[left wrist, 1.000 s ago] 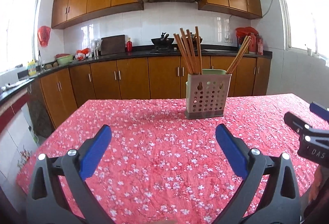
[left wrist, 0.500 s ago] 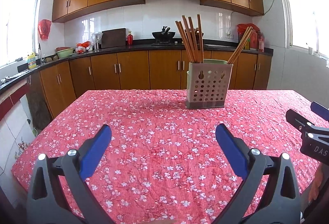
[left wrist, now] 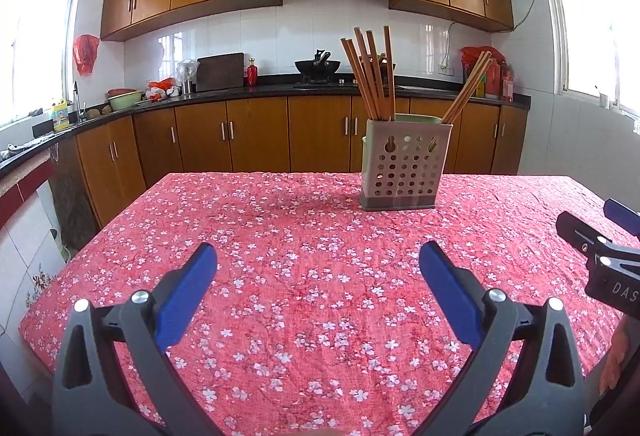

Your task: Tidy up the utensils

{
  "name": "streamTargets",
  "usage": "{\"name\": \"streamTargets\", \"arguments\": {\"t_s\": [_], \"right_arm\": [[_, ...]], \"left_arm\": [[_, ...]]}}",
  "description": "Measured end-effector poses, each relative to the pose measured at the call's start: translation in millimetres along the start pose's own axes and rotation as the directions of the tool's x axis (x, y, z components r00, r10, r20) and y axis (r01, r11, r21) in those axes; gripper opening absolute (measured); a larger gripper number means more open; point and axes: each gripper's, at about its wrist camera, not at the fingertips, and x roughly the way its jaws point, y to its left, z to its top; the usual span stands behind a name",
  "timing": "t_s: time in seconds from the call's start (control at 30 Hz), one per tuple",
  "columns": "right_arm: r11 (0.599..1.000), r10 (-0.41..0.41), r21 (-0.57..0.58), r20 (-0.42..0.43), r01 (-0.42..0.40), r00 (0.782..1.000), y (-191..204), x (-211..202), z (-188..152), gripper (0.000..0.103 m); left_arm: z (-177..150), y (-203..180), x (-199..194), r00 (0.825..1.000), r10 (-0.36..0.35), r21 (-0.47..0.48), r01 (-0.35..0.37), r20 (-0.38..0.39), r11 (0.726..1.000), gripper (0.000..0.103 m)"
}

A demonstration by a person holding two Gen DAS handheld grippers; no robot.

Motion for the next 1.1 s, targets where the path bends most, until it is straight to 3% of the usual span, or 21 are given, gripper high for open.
{"name": "streamTargets", "arguments": {"t_s": [1.1], "right_arm": [[1.0, 0.001, 0.004, -0.002, -0.001, 1.0, -2.2, -0.4, 0.6, 0.101]], "left_arm": [[-0.1, -5.0, 3.0, 1.0, -0.01, 0.009, 0.01, -0.004, 1.0, 0.099]]}}
